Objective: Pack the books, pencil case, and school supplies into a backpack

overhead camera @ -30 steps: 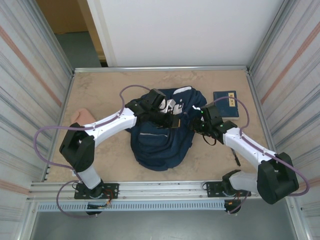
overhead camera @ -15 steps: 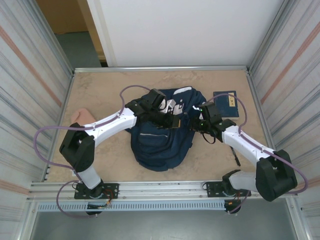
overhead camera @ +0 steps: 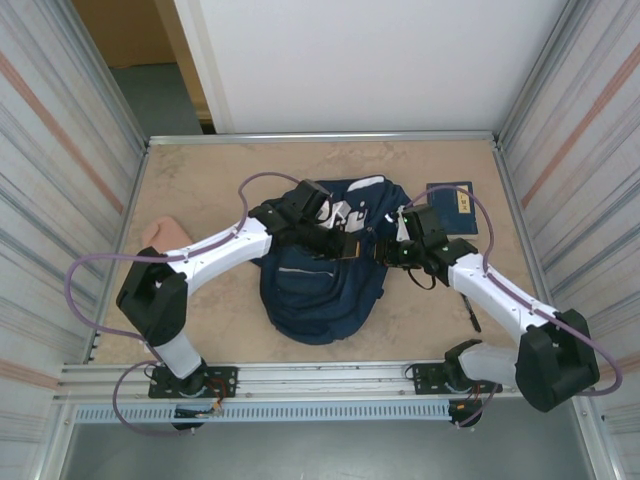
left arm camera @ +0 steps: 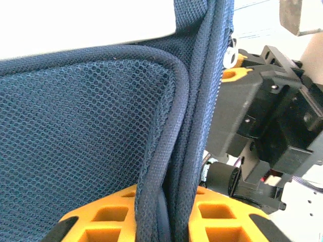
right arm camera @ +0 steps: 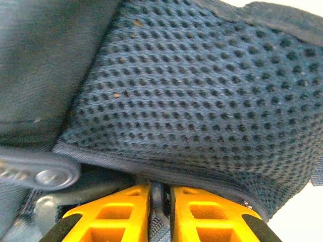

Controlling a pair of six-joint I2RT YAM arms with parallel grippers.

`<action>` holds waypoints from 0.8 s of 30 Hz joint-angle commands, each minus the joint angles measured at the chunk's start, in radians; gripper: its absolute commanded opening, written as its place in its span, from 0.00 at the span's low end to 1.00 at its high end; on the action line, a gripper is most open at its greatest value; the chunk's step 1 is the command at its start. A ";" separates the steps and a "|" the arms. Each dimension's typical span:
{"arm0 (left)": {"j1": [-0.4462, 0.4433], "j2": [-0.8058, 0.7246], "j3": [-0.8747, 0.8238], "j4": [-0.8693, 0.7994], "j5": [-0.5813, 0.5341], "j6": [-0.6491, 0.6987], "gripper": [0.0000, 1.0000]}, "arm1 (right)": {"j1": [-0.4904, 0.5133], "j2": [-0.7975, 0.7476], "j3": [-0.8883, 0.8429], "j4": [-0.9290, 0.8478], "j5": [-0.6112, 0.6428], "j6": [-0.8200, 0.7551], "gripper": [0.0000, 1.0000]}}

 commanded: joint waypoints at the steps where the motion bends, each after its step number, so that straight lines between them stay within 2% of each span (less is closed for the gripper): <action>1: 0.007 -0.065 -0.003 0.084 0.076 0.011 0.00 | 0.002 -0.041 0.005 -0.048 -0.053 -0.060 0.15; 8: 0.007 -0.070 -0.004 0.094 0.103 0.014 0.00 | -0.025 -0.047 -0.042 0.024 -0.158 -0.091 0.19; 18: -0.006 -0.108 -0.027 0.082 0.126 0.023 0.00 | -0.039 0.040 -0.054 0.131 -0.193 -0.142 0.20; 22: -0.002 -0.113 -0.027 0.041 0.105 0.052 0.00 | -0.039 0.012 -0.074 0.135 -0.160 -0.176 0.03; 24: 0.012 -0.112 -0.023 0.028 0.091 0.047 0.00 | -0.039 -0.031 -0.096 0.144 -0.173 -0.191 0.00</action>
